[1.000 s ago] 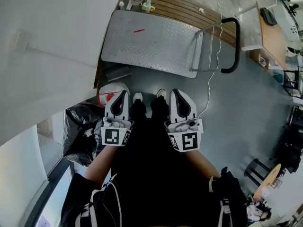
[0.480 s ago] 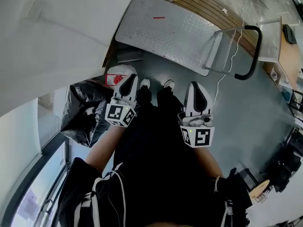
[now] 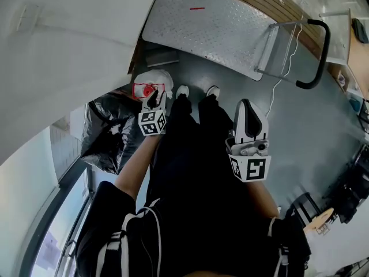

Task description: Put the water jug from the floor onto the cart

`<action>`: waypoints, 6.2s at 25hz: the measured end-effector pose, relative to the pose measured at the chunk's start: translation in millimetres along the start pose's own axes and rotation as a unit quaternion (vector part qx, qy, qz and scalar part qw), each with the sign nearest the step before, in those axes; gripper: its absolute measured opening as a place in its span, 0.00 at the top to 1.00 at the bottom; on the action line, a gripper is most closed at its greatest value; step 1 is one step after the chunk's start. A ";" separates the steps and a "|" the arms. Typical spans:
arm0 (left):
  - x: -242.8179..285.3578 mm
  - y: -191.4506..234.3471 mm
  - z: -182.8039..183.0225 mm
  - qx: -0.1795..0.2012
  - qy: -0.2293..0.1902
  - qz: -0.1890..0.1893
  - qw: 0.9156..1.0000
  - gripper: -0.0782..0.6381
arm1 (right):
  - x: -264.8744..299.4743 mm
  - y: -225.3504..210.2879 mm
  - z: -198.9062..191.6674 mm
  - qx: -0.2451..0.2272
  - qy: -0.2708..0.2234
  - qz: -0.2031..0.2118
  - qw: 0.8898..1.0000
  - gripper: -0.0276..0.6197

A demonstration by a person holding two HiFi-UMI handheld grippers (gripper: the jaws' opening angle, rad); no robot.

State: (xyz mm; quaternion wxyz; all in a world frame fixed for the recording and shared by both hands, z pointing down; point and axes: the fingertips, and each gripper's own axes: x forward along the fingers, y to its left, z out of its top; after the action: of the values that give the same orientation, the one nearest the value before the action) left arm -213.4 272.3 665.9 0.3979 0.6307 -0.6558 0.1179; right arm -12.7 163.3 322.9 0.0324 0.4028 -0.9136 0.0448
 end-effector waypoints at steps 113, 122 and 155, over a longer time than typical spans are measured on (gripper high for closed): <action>227.0 -86.9 103.8 0.117 0.255 0.006 0.960 0.84 | 44.7 -253.4 61.0 0.048 -0.101 -0.097 0.989 0.93; 281.8 -90.8 147.7 0.108 0.270 -0.034 0.956 0.84 | 125.5 -259.0 65.7 0.032 -0.083 -0.126 0.988 0.93; 373.2 -117.3 182.1 0.027 0.259 0.004 0.965 0.84 | 176.3 -289.2 72.1 0.001 -0.053 -0.111 0.992 0.93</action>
State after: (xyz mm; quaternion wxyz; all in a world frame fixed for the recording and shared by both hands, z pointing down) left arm -131.5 -141.7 756.1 0.5365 0.5866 -0.5291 0.2969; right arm 80.6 -168.0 284.1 -0.0120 0.5035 -0.8637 0.0206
